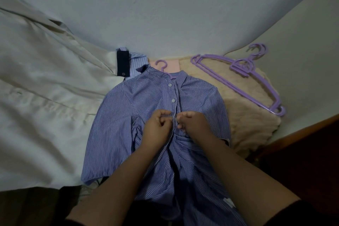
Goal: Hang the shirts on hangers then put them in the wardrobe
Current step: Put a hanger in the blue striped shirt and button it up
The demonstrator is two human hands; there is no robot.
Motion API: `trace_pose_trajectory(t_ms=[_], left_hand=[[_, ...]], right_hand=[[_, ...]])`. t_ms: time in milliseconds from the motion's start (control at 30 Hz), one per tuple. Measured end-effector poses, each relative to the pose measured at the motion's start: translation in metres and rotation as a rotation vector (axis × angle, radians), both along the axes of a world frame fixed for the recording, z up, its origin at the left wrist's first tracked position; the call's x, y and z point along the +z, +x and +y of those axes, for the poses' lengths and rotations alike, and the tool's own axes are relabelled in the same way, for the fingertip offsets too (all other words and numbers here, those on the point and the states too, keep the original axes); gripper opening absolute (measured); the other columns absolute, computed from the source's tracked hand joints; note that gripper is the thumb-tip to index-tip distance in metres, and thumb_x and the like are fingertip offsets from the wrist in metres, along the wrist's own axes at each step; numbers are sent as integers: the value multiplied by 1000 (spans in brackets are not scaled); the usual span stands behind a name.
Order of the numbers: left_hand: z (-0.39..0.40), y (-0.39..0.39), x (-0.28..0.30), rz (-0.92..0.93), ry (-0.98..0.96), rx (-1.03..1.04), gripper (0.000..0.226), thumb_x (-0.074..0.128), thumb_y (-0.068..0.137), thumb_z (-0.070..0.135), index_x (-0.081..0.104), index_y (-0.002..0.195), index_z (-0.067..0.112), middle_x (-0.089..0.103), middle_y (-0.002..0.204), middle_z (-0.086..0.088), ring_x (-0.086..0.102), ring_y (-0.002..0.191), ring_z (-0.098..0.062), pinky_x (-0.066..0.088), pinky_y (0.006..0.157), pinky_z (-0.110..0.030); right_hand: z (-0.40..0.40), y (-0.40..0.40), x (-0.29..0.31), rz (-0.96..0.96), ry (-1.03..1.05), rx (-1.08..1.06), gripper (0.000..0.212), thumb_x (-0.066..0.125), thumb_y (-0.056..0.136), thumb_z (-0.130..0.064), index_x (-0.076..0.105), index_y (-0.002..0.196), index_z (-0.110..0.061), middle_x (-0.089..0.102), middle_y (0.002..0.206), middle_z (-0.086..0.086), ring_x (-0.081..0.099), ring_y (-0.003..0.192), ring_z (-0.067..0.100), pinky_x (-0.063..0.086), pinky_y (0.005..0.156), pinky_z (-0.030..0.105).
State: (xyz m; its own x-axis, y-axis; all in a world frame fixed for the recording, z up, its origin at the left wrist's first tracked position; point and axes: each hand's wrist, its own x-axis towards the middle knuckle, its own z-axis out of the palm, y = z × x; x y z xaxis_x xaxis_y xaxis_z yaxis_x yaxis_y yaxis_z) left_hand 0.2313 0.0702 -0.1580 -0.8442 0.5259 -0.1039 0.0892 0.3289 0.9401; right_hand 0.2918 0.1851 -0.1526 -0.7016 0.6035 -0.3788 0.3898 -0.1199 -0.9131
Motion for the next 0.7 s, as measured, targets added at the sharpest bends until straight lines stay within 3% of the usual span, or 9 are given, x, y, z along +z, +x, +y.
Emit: trace_pose_trajectory(t_ms=[100,167,267,400,567,700], left_hand=[[3,-1,-1,-58,45,20,22,65,88,12,56,98,29,72,83,6,61,65,1,45,61,-16],[5,-2,0,-84,62,25,25,68,87,11,56,102,27,72,88,6,67,80,-4,49,72,-19],[7,-3,0,-104,97,29,30,70,85,10,55,106,25,72,89,4,67,83,-6,50,77,-20],[7,-5,-2,-119,122,39,35,73,82,8,53,101,30,71,90,2,68,84,-10,53,79,-25],[9,-7,-3,-103,122,26,36,69,83,3,52,101,29,72,90,-2,69,81,-18,57,77,-35],[10,-7,-2,-97,113,1,37,72,81,2,53,105,23,72,87,-2,70,79,-21,57,73,-31]], right_hand=[[-2,2,-1,30,50,3,14,57,91,-7,65,102,-7,63,62,7,57,58,20,43,50,22],[-2,4,0,65,89,6,16,56,91,-7,63,106,-9,64,63,5,60,55,11,44,50,17],[-1,6,1,96,130,30,16,56,92,-7,62,106,-11,64,65,2,56,47,-2,42,48,10],[0,5,-1,79,129,36,21,53,92,-4,63,110,-4,65,64,3,58,49,1,45,50,15],[-2,4,5,109,113,37,10,59,90,-7,67,96,-9,65,64,1,57,47,0,45,47,13],[-2,2,5,86,165,26,14,60,88,-7,65,79,-16,64,56,-7,59,47,2,46,47,16]])
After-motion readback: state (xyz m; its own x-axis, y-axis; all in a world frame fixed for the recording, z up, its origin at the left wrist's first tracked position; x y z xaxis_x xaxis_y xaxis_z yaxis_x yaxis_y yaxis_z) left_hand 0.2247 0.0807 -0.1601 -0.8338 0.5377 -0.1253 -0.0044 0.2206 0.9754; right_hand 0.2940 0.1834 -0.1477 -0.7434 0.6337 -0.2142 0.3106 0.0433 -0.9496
